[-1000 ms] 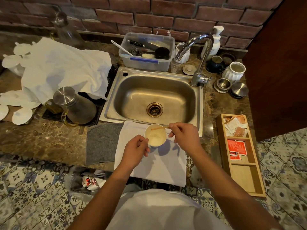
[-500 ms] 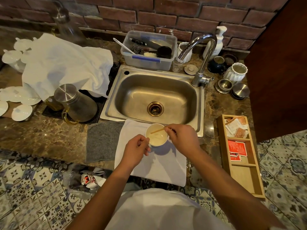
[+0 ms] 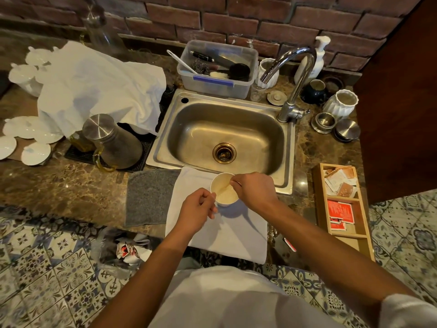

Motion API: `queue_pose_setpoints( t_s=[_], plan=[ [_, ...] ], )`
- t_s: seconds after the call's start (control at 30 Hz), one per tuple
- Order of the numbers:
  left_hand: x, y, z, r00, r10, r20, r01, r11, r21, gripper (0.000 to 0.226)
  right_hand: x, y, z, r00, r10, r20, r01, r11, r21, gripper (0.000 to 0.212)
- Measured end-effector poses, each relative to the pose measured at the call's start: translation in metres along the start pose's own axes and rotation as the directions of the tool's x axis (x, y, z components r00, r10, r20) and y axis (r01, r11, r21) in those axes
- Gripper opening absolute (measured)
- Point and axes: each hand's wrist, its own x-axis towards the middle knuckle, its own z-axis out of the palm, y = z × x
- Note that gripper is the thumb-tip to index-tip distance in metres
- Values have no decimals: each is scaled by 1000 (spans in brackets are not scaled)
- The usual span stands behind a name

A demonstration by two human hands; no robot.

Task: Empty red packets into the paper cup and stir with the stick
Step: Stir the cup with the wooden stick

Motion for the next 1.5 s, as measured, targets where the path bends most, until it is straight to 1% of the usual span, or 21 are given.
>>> queue_pose_setpoints(
  t_s=[0.2, 0.4, 0.6, 0.83, 1.0, 1.13, 1.2, 1.3, 1.4, 1.5],
  plan=[
    [2, 2, 1, 1000, -5, 19, 5, 1000, -22, 31, -4, -1, -3, 999, 40, 17, -40, 999, 12, 34],
    [2, -1, 5, 999, -24, 36, 25, 999, -27, 29, -11, -10, 1, 999, 4, 49, -5, 1000, 21, 35],
    [2, 0, 4, 999, -21, 45, 22, 999, -35, 27, -15, -17, 2, 994, -68, 89, 70, 997, -29, 35],
    [1, -1, 3, 999, -9, 48, 10, 1000, -29, 28, -15, -11, -2, 995, -38, 94, 40, 999, -23, 33],
    [2, -4, 3, 999, -9, 40, 10, 1000, -25, 29, -10, -8, -7, 999, -12, 45, 18, 991, -135, 30],
    [2, -7, 3, 999, 2, 46, -1, 1000, -29, 30, -8, -11, -1, 1000, 7, -18, -9, 991, -134, 22],
    [1, -6, 3, 999, -1, 44, 2, 1000, -25, 29, -7, -13, 5, 999, -21, -37, 16, 993, -119, 19],
    [0, -5, 4, 999, -1, 40, 2, 1000, -28, 28, -7, -18, 10, 996, -75, -39, 71, 995, -76, 27],
    [1, -7, 4, 999, 11, 41, -9, 999, -39, 28, -11, -25, 11, 992, -125, 19, 126, 992, -25, 34],
    [2, -8, 4, 999, 9, 40, -7, 999, -44, 28, -14, -28, 9, 985, -151, 78, 153, 988, -16, 35]
  ],
)
